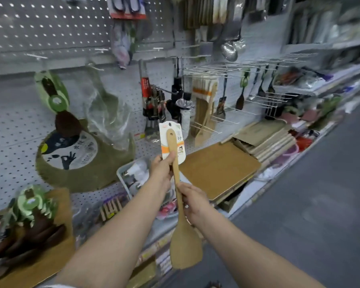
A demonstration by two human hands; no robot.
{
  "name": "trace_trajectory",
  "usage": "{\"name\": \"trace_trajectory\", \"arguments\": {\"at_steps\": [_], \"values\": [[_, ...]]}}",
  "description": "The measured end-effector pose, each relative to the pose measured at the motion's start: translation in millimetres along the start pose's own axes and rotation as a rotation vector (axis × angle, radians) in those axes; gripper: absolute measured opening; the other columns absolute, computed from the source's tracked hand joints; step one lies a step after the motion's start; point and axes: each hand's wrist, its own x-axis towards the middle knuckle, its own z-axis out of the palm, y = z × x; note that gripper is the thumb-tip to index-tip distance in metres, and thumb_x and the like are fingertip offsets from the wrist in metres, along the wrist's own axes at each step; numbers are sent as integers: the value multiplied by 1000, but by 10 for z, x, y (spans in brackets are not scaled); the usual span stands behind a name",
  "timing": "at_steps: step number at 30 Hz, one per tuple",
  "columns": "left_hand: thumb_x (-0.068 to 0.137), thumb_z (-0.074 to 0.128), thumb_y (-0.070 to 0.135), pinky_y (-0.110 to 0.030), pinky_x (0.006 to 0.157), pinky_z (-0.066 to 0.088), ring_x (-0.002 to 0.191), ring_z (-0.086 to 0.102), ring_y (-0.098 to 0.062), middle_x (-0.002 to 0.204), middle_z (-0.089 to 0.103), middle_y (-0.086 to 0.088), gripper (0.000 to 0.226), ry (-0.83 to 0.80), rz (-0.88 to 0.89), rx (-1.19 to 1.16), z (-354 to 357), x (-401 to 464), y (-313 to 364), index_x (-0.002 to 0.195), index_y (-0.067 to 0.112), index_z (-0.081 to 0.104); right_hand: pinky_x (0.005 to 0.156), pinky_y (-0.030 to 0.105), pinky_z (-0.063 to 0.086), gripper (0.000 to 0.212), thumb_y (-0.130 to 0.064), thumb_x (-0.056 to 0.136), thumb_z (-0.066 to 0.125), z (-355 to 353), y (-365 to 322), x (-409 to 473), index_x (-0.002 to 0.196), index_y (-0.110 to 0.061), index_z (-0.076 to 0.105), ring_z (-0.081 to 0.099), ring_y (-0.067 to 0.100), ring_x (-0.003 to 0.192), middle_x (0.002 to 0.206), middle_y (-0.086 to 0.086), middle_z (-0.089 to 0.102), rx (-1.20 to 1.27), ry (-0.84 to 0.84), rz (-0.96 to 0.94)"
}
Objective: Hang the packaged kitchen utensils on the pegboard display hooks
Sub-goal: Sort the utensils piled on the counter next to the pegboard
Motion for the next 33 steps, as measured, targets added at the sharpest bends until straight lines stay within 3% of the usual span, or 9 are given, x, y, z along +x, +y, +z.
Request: {"name": "trace_trajectory", "arguments": {"at_steps": [7, 11, 15, 22, 28, 33], "values": [[91, 74, 14, -28, 58, 43, 64, 56, -17, 72, 66, -1, 13, -78, -59, -29, 1266, 738, -318, 85, 16, 62, 59, 30, 47, 9, -21, 96, 68, -787, -831, 882, 95, -14, 74, 53, 20, 60, 73, 9, 61, 15, 74, -52], [92, 72, 14, -28, 55, 42, 60, 56, -15, 58, 64, 5, 15, -99, -72, -41, 2000, 1205, -380, 84, 18, 59, 53, 26, 45, 9, -21, 97, 67, -1158, -1363, 1416, 99, -15, 73, 55, 16, 55, 69, 4, 63, -16, 103, -74], [93, 71, 16, -29, 60, 44, 70, 60, -14, 80, 68, 2, 7, -126, -76, -52, 2634, 1694, -429, 93, 22, 66, 54, 27, 46, 10, -20, 96, 68, -1480, -1866, 1866, 101, -13, 73, 57, 15, 56, 69, 3, 65, -33, 122, -94], [90, 73, 12, -27, 57, 43, 64, 61, -15, 73, 68, 2, 12, -157, -116, -42, 3541, 2150, -659, 88, 18, 63, 51, 25, 41, 19, -22, 96, 68, -2045, -2401, 2487, 109, -10, 73, 51, 12, 49, 55, -4, 58, -4, 163, -82], [88, 77, 13, -32, 70, 46, 73, 62, -17, 81, 70, 1, 14, -133, -77, -85, 4196, 2521, -750, 87, 16, 63, 52, 22, 47, 25, -20, 95, 69, -2464, -2878, 3144, 117, -10, 73, 62, 15, 65, 89, 8, 70, 26, 67, -115], [88, 76, 14, -31, 68, 49, 80, 65, -19, 89, 72, -2, 12, -15, 9, -170, 4542, 2727, -744, 94, 15, 65, 55, 23, 50, 23, -19, 93, 72, -2696, -3287, 3581, 113, -7, 73, 64, 16, 69, 90, 9, 71, -40, -74, -78]]}}
